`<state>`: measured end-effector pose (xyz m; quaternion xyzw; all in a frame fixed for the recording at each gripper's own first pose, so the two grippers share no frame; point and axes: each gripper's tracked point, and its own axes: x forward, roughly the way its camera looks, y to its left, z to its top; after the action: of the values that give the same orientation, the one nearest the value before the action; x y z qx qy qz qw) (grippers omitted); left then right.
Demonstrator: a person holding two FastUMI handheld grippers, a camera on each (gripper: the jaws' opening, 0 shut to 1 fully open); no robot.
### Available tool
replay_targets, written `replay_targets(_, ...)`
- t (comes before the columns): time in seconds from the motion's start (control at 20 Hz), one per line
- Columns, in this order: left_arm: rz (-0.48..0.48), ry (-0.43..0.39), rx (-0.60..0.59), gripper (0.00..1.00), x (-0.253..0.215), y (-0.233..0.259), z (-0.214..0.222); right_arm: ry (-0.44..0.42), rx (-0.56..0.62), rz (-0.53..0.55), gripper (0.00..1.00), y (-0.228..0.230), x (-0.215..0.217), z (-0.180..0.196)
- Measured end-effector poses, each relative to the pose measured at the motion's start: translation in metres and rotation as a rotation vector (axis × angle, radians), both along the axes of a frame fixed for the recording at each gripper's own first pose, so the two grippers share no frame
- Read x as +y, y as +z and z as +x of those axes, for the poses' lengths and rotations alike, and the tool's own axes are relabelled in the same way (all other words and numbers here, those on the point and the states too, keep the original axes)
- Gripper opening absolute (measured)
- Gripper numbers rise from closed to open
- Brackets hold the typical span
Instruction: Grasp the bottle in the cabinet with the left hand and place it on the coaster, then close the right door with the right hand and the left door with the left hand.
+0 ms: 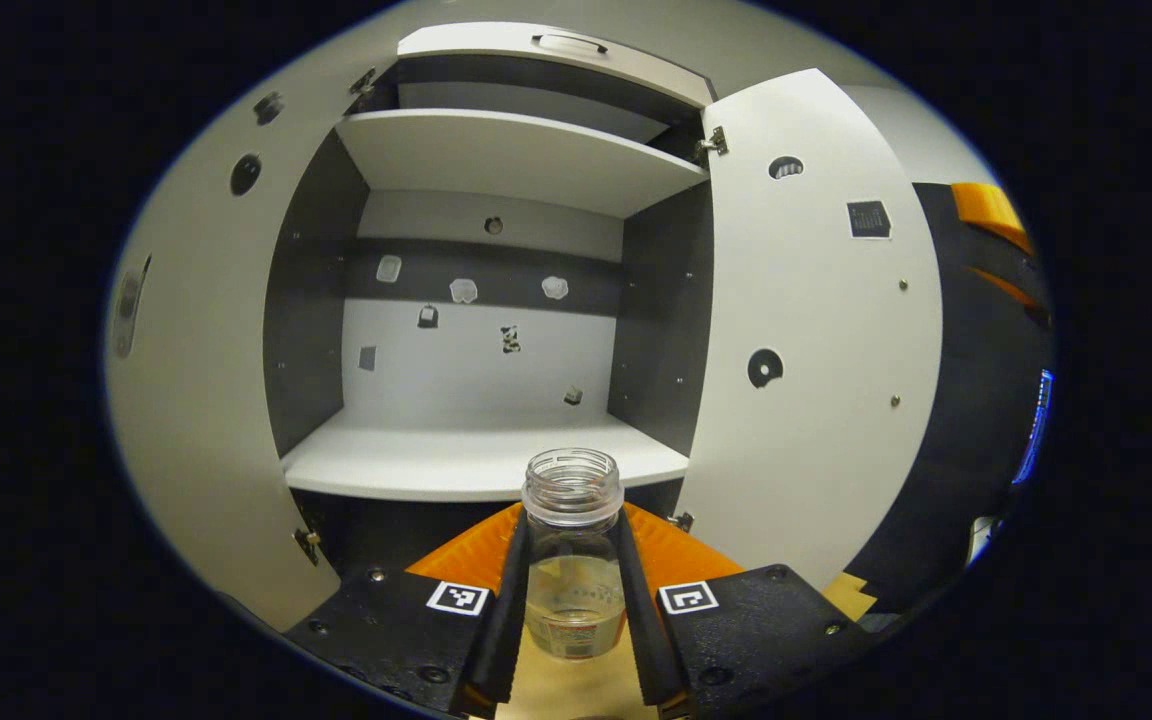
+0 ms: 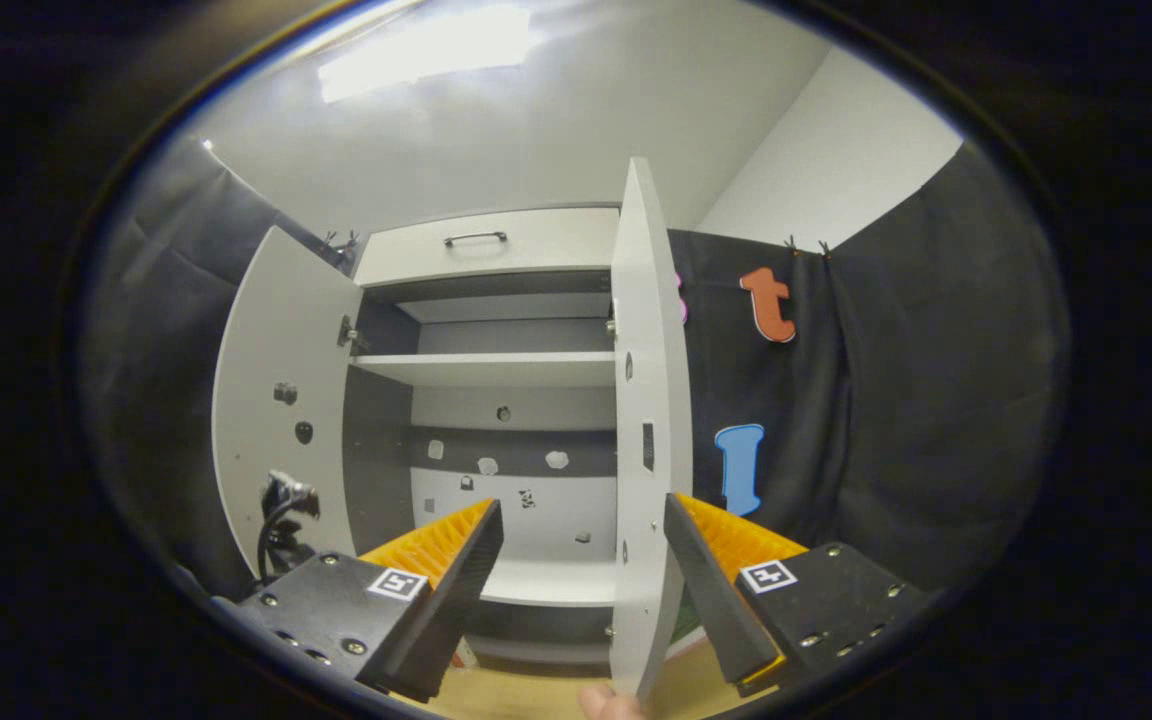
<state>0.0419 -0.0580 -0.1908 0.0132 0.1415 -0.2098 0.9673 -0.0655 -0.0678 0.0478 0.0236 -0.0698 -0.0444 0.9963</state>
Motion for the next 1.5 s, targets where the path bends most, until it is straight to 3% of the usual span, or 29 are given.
replay_targets(0.35,-0.052,0.005,0.151,0.48,0.025,-0.089,-0.049,-0.035,-0.026,-0.037,0.98,0.009,-0.011,-0.008)
replay_targets(0.85,0.041,-0.007,0.286,0.48,0.038,-0.171,-0.09,-0.079,-0.032,-0.091,0.98,0.013,-0.022,-0.015)
replay_targets(1.2,0.077,-0.001,0.362,0.49,0.042,-0.209,-0.107,-0.093,-0.025,-0.109,0.98,0.012,-0.028,-0.016)
replay_targets(1.5,0.08,-0.002,0.318,0.49,0.04,-0.21,-0.109,-0.096,-0.022,-0.112,0.98,0.012,-0.028,-0.016)
